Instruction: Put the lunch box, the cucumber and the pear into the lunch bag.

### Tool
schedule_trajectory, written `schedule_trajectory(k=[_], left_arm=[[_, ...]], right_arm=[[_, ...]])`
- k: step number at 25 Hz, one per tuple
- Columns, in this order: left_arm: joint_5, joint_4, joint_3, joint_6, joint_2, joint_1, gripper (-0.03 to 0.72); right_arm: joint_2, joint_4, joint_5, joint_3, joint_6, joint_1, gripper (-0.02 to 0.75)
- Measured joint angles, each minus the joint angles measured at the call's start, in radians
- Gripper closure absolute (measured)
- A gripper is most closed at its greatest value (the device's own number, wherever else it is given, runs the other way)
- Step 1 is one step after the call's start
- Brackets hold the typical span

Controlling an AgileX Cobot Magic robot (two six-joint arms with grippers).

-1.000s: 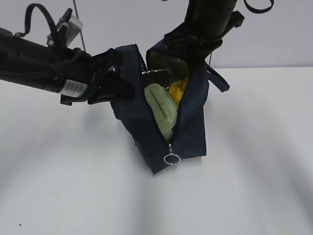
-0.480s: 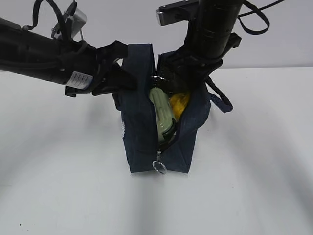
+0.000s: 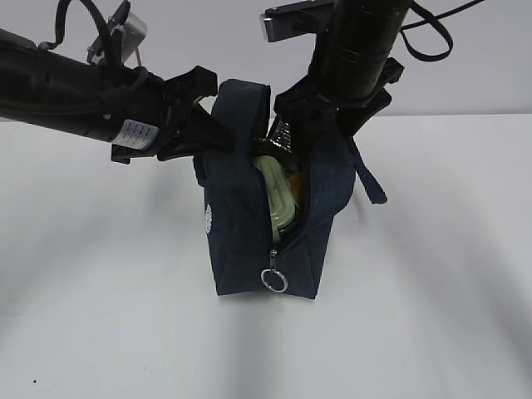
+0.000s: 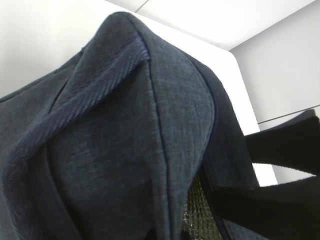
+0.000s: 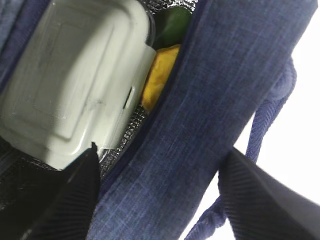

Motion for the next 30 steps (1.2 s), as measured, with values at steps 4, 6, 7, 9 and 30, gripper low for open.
schedule_trajectory(k=[4, 6, 7, 9, 30], left_arm=[[-0.002, 0.032, -0.001, 0.000, 0.000, 0.000, 0.636], [-0.002, 0.045, -0.001, 0.000, 0.000, 0.000, 0.585], [-0.002, 0.046, -0.001, 0.000, 0.000, 0.000, 0.547], [-0.002, 0.049, -0.001, 0.000, 0.000, 0.000, 0.461], [0.148, 0.287, -0.010, 0.001, -0.001, 0.000, 0.204]], right_arm=[[-0.002, 0.012, 0.000, 0.000, -0.002, 0.000, 0.173], [-0.004, 0.024, -0.003, 0.000, -0.005, 0.000, 0.174], [-0.010, 0.027, -0.003, 0.000, -0.005, 0.000, 0.174], [-0.022, 0.034, -0.003, 0.000, -0.005, 0.000, 0.174], [-0.423, -0.054, 0.002, 0.010, 0.032, 0.000, 0.174]])
